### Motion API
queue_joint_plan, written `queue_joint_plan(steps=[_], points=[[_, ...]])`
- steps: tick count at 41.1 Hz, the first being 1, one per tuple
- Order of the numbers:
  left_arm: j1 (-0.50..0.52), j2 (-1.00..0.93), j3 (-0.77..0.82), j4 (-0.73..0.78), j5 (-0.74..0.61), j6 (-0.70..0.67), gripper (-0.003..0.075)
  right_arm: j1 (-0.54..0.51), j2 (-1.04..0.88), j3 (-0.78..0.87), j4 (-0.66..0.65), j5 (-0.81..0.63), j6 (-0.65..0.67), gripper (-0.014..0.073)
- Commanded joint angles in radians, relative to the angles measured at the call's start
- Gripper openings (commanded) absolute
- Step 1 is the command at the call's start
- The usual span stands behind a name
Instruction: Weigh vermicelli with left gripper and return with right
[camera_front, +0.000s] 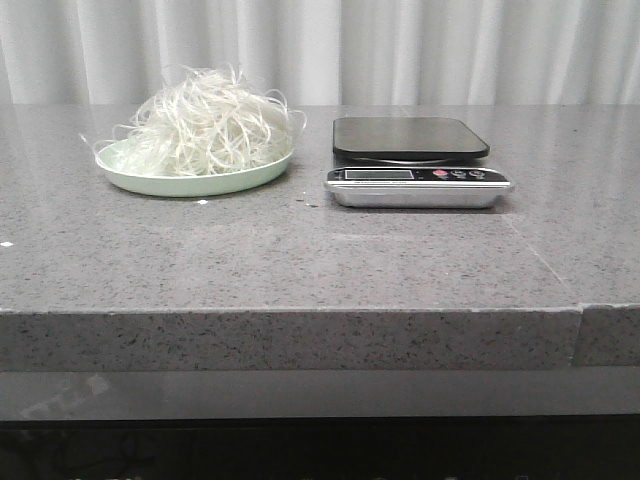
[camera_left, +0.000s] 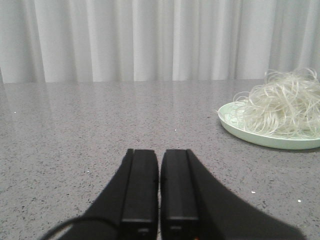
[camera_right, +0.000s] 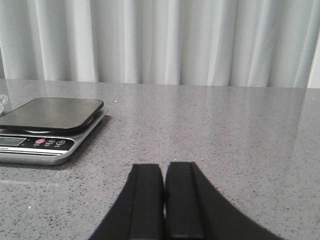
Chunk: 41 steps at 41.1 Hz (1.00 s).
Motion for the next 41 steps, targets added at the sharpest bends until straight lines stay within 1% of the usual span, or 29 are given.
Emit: queue_joint_plan(steps=[1,20,29,34,41], points=[[0.001,-0.020,0.008,-0.002,-0.073,-0.003,0.0145,-0.004,-0.014,-0.009,0.006,-0.090,-0.003,0.0168],[0.001,-0.020,0.008,-0.002,-0.073,-0.003,0.0145,-0.004,-0.014,-0.010,0.006,-0.105,-0.003,0.0168],[0.001,-0.020,0.006,-0.002,-0.162,-0.003,0.0145,-0.004,-0.014,-0.021,0.006,-0.125,-0.003,0.0168],[0.001,-0.020,-0.025,-0.002,-0.200,-0.009,0.0145,-0.004,-0.014,-0.099,0.006,-0.076,-0.003,0.0168],[0.001,-0.016,-0.190,-0.002,-0.174,-0.012,0.0145,-0.004,-0.003,-0.269,0.006,0.055,-0.003,0.0168]])
